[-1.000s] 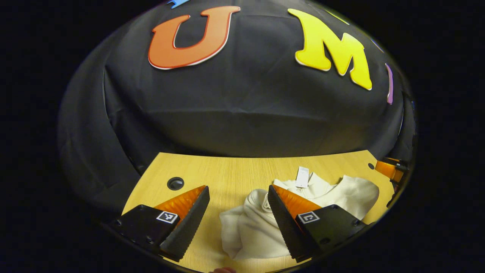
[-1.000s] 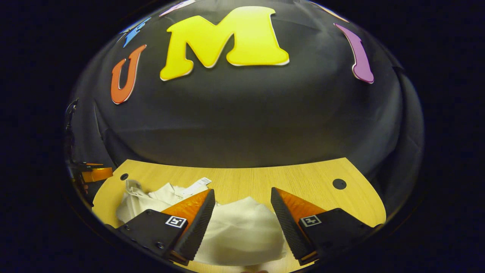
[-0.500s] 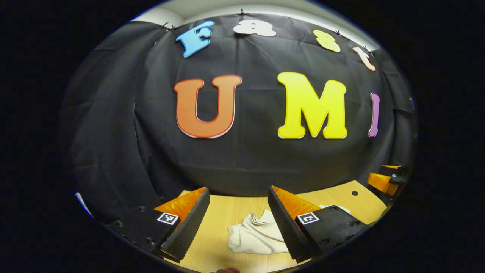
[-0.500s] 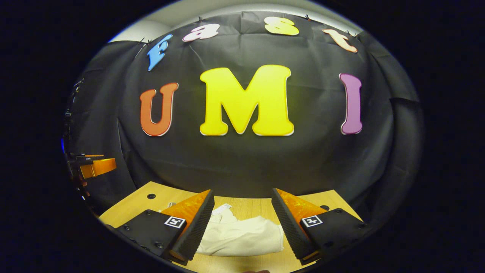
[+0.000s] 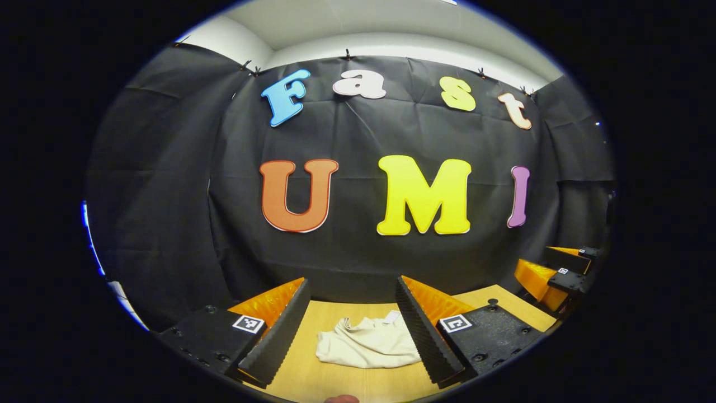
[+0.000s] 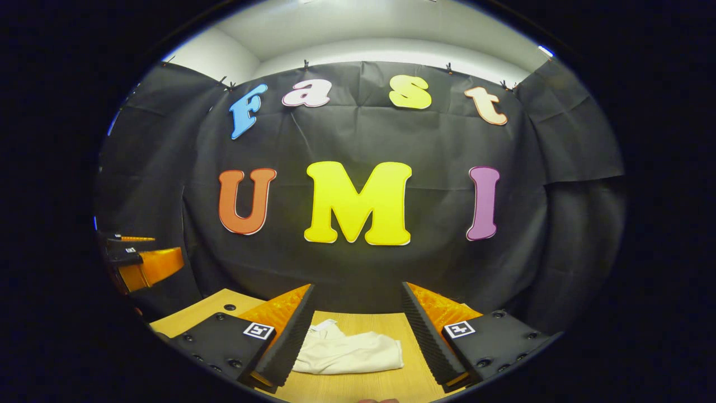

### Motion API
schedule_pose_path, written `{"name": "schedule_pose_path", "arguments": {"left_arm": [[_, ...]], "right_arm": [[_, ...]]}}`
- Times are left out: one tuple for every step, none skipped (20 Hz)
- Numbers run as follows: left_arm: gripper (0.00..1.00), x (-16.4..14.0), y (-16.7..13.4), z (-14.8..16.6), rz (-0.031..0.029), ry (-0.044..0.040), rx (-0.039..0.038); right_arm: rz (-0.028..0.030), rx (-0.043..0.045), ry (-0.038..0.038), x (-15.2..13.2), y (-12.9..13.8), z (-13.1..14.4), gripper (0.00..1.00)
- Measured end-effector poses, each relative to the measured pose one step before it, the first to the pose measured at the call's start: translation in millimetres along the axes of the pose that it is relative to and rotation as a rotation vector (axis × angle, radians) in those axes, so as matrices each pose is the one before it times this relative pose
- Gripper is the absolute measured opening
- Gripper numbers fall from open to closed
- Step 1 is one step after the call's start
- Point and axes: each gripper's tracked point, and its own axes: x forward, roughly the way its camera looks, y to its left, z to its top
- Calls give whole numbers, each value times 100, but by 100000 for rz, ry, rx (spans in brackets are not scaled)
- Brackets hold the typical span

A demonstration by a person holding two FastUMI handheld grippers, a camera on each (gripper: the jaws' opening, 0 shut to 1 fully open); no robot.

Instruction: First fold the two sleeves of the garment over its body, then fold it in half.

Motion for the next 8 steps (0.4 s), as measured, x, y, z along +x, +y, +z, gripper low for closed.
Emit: {"name": "schedule_pose_path", "arguments": {"left_arm": [[98,-432,-357,-708,-987,1127,81],[98,-187,-190,-683,-591,1453,571],[98,-64,-109,-400,-104,1072,960],[98,-14,20,-25,59,447,488],[98,-12,-54,-104,-334,420,-229],[98,-71,-61,-124,101,380,-385],[98,27,54,-44,188,442,-116],[98,54,-48,-134,112,273,174]], "right_arm": [[-646,1370,385,-435,-71,-321,94],[-61,1265,721,-310,150,-321,94],[524,1286,746,-341,224,-203,94],[1450,578,548,-63,321,-161,94],[803,-527,749,20,177,-151,94],[204,-1312,577,46,-120,-182,94],[307,-878,109,-42,35,127,94],[602,-240,-407,39,163,213,94]]}}
